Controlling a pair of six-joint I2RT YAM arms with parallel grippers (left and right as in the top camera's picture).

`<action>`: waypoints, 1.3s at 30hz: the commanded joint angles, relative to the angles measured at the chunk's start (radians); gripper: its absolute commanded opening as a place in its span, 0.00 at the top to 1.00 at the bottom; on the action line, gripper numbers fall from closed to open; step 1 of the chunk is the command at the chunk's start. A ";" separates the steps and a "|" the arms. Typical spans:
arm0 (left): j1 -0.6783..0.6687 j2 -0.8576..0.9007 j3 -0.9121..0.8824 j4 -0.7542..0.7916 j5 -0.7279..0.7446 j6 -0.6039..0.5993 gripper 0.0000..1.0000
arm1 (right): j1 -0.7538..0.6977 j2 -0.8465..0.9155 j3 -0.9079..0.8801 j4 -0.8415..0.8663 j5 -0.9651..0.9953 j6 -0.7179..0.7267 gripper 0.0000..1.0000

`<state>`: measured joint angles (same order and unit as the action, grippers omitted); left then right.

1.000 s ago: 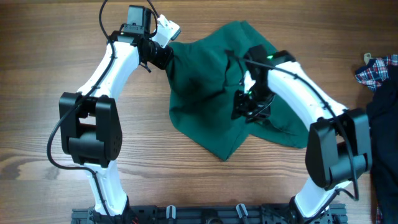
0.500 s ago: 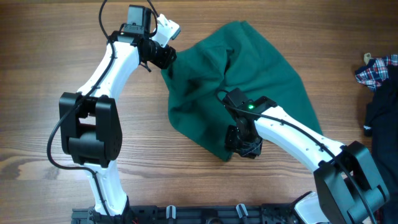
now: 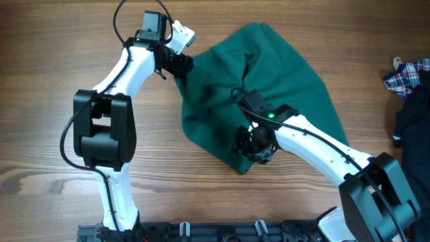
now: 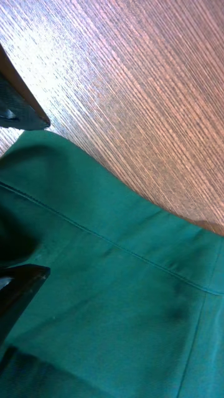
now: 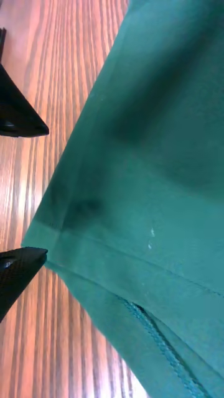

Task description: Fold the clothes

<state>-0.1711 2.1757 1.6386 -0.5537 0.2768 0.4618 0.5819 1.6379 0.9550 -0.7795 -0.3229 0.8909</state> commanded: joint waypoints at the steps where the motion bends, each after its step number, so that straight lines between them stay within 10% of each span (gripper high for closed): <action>1: 0.006 0.011 0.013 0.001 -0.006 0.002 0.29 | -0.006 -0.008 0.001 -0.022 -0.029 0.029 0.43; 39: 0.006 0.013 0.013 -0.033 -0.007 0.002 0.20 | -0.053 -0.005 -0.132 0.268 0.387 -0.085 0.52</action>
<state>-0.1711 2.1757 1.6386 -0.5842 0.2741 0.4622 0.5312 1.6379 0.8341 -0.5186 0.0429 0.8310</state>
